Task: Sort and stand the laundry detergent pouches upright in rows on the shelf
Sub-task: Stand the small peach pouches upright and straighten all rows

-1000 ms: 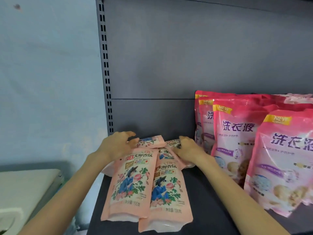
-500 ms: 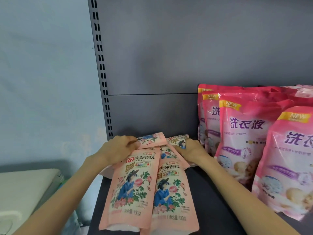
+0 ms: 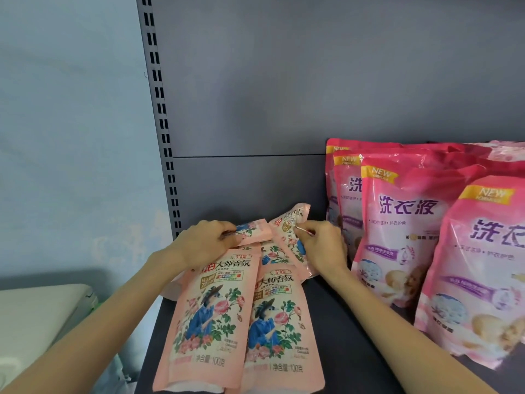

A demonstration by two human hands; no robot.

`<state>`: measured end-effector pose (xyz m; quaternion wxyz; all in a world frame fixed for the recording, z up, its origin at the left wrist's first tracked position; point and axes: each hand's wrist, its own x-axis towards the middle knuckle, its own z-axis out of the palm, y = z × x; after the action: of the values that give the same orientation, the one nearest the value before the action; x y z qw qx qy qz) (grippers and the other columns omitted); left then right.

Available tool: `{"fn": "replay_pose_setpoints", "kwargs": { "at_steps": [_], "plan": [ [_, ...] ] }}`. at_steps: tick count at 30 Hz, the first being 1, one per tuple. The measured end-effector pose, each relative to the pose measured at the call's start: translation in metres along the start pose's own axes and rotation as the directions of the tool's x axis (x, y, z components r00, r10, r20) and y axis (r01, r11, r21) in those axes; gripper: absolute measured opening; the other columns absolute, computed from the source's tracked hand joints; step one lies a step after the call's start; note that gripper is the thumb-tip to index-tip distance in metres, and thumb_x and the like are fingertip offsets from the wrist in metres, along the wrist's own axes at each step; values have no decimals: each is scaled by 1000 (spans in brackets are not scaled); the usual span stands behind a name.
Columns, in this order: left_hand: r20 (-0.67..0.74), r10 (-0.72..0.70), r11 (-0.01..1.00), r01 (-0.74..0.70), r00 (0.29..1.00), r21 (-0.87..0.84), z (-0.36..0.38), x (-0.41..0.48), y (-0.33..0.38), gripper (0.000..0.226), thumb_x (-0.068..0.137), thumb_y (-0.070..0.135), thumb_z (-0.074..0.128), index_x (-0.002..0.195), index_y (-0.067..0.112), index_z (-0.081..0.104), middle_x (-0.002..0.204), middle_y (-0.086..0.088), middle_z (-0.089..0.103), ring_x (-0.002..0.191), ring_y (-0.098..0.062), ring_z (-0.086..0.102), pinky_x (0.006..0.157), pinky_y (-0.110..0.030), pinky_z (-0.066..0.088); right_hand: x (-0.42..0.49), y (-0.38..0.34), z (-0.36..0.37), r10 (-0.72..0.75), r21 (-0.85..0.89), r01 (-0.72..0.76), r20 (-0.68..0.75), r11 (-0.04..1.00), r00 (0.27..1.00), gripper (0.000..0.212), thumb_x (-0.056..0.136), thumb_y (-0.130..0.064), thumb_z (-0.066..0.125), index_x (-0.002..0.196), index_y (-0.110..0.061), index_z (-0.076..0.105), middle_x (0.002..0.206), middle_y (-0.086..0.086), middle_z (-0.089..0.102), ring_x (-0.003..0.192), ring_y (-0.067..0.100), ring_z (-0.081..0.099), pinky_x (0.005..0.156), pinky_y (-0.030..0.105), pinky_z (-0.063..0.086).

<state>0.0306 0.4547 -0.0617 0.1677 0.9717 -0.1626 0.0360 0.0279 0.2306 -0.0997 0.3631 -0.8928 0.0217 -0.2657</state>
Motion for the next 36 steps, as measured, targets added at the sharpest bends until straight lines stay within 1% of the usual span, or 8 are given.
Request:
{"fn": "replay_pose_setpoints", "kwargs": {
  "at_steps": [5, 8, 13, 17, 21, 25, 29, 36],
  "plan": [
    [-24, 26, 999, -27, 999, -28, 2, 9, 14, 44, 96, 41, 41, 135, 21, 45, 133, 1, 54, 114, -18, 55, 95, -34, 44, 1, -6, -8, -43, 197, 82, -192, 977, 981, 23, 89, -16, 63, 110, -10, 69, 121, -7, 63, 100, 11, 63, 81, 18, 48],
    [-82, 27, 952, -50, 996, -303, 1, 17, 29, 50, 95, 40, 44, 138, 13, 42, 138, -1, 48, 124, -16, 47, 96, -22, 36, 2, -13, -12, -56, 362, 148, -254, 920, 966, 24, 86, -7, 64, 110, -6, 68, 124, -10, 57, 102, -2, 55, 77, -1, 39],
    [-75, 1, 523, -64, 997, -850, -4, 29, 56, 38, 91, 29, 56, 125, 15, 52, 110, 9, 65, 109, -10, 59, 87, -23, 49, 0, -20, -13, -123, 496, 241, -258, 834, 958, 28, 84, -2, 64, 111, -10, 67, 122, -16, 53, 117, -2, 51, 94, 12, 44],
    [-83, -76, 265, -60, 994, -962, -3, 38, 60, 24, 86, 16, 63, 109, 9, 61, 105, -8, 70, 95, -18, 68, 78, -28, 57, 0, -20, -18, -136, 587, 250, -232, 770, 963, 27, 83, -5, 66, 103, -23, 64, 124, -17, 55, 114, -9, 51, 94, 15, 45],
    [-128, -109, 257, -97, 986, -962, -4, 43, 61, 2, 87, 10, 61, 89, 9, 61, 97, -11, 71, 84, -18, 70, 69, -29, 59, 2, -18, -22, -155, 590, 240, -192, 771, 969, 28, 81, -15, 70, 105, -23, 58, 115, -18, 59, 108, -12, 53, 93, 18, 47],
    [-198, -109, 303, -157, 974, -940, -7, 48, 63, 7, 86, 7, 61, 81, 9, 58, 82, -3, 72, 75, -14, 71, 62, -25, 58, 4, -18, -21, -94, 685, 168, -144, 709, 985, 37, 77, -21, 74, 101, -33, 49, 115, -8, 60, 115, 4, 55, 94, 40, 50],
    [-237, -94, 343, -192, 967, -920, -9, 54, 62, 7, 85, 6, 62, 80, 9, 59, 79, 0, 72, 75, -13, 71, 62, -26, 58, 7, -19, -20, -80, 690, 178, -172, 702, 982, 47, 78, -11, 73, 111, -27, 43, 114, -8, 56, 114, 7, 54, 97, 27, 46],
    [-311, -101, 364, -256, 945, -896, -8, 65, 64, 10, 83, 2, 64, 76, 7, 59, 67, 6, 72, 73, -6, 69, 61, -23, 57, 25, -17, -6, -12, 636, 155, -224, 756, 974, 36, 85, -11, 65, 113, -23, 45, 107, -10, 58, 92, -6, 56, 75, 10, 48]
  ]
}}
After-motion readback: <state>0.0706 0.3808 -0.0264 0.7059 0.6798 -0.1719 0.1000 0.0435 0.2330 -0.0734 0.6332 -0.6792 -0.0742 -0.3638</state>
